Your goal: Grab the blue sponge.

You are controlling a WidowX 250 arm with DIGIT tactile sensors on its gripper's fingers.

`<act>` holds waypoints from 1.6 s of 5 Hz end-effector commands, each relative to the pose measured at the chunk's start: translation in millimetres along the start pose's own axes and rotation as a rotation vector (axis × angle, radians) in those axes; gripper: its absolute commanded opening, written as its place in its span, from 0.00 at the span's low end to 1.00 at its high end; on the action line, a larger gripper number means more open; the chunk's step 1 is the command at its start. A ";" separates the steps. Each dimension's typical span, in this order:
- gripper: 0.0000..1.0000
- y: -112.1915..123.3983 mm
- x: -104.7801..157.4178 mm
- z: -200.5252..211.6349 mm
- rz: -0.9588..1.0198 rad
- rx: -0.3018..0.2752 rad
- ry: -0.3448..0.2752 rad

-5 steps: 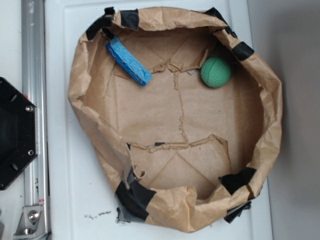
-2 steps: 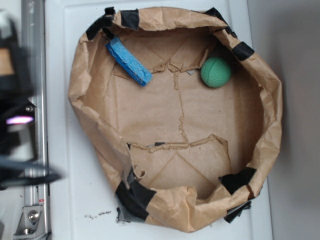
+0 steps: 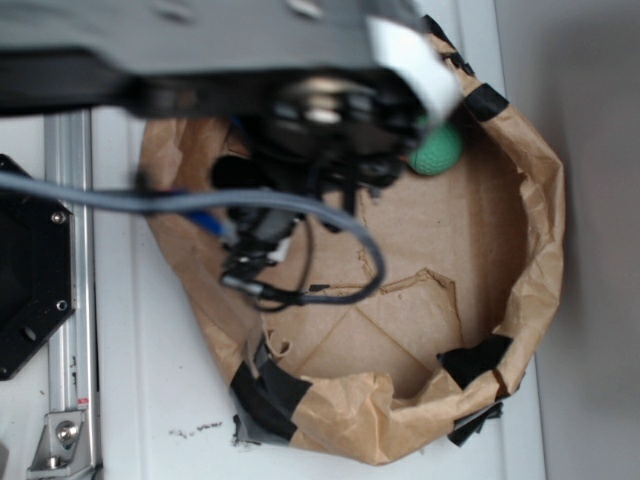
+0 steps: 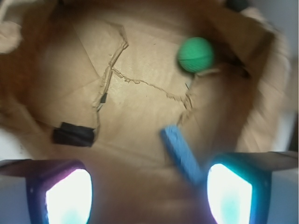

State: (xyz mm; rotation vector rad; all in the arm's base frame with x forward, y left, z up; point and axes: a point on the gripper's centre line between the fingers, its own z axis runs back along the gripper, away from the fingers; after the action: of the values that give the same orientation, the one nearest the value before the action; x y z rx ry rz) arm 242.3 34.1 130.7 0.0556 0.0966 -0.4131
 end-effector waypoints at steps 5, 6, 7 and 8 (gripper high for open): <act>0.00 20.4 -36.2 -119.3 -0.285 0.051 0.084; 0.00 18.9 -36.5 -117.7 -0.255 0.066 0.091; 0.00 21.2 -37.9 -116.4 -0.236 0.064 0.093; 0.00 22.2 -38.2 -116.9 -0.226 0.065 0.098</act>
State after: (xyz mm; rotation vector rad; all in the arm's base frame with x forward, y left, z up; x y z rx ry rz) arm 212.1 83.1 19.0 0.1228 0.1908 -0.6685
